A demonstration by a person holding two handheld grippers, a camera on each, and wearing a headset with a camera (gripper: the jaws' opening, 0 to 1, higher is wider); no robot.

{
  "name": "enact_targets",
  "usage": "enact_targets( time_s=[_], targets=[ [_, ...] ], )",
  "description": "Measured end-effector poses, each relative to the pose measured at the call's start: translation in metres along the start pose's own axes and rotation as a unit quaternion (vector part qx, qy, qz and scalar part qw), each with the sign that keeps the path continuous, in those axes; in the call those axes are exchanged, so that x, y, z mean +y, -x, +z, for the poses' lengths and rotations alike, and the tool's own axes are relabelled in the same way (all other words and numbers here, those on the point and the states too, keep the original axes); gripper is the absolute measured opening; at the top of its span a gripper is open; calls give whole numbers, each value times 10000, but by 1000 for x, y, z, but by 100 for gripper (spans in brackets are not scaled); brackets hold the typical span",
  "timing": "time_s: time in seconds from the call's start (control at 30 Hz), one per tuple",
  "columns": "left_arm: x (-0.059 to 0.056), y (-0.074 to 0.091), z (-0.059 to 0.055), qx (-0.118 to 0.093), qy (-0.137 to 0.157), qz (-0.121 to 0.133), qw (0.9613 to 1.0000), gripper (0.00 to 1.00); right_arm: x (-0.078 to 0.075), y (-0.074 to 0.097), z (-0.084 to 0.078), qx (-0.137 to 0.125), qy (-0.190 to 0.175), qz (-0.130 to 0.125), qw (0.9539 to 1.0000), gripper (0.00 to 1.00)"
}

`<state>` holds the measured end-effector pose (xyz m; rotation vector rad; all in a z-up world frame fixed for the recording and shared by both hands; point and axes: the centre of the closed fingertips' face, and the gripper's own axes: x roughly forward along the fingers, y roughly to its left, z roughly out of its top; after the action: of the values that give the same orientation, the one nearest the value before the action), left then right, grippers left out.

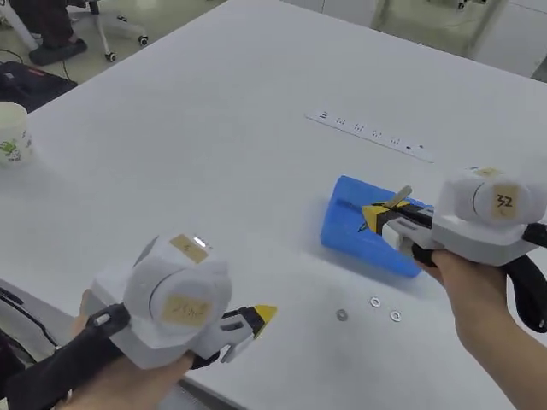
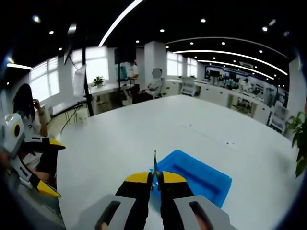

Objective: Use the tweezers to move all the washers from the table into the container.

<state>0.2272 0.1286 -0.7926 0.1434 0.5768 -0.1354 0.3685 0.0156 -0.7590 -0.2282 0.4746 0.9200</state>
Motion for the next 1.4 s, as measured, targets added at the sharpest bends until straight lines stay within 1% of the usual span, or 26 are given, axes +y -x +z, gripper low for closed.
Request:
enact_targets(
  time_s=[0.13, 0.23, 0.27, 0.33, 0.37, 0.43, 0.53, 0.6, 0.83, 1.0, 1.27, 1.4],
  targets=[
    [-2, -1, -1, 29, -48, -24, 10000, 82, 5, 10, -12, 46, -80, 4, 10000, 4],
    [-4, -1, -1, 43, -76, -57, 9999, 82, 7, 14, -27, 101, -288, 18, 9995, 4],
    [-4, -1, -1, 51, -92, -61, 9999, 82, 8, 15, -28, 104, -313, 23, 9995, 4],
    [-5, -1, -2, 67, -101, -79, 9999, 82, 11, 16, -36, 142, -380, 33, 9992, 4],
    [-5, -1, -2, 75, -105, -85, 9999, 83, 15, 17, -41, 179, -453, 35, 9988, 4],
    [-6, -1, -2, 85, -112, -99, 9999, 83, 20, 18, -46, 176, -525, 42, 9985, 4],
    [-9, 0, 1, 6, -100, -170, 9998, 83, 28, 18, -57, 256, -562, 43, 9981, 4],
    [-9, 0, 1, 6, -116, -183, 9998, 83, 32, 19, -63, 314, -617, 45, 9976, 4],
    [-8, 0, -1, 67, -102, -184, 9998, 83, 34, 18, -82, 468, -756, -1, 9960, 4],
    [-11, -1, -2, 101, -142, -225, 9996, 83, 34, 15, -90, 568, -810, -20, 9951, 4],
    [-11, -2, -4, 156, -155, -241, 9995, 83, 36, 11, -95, 658, -764, -7, 9949, 4],
    [-11, -2, -5, 182, -146, -237, 9994, 83, 37, 11, -95, 630, -687, -43, 9956, 4]
  ],
)
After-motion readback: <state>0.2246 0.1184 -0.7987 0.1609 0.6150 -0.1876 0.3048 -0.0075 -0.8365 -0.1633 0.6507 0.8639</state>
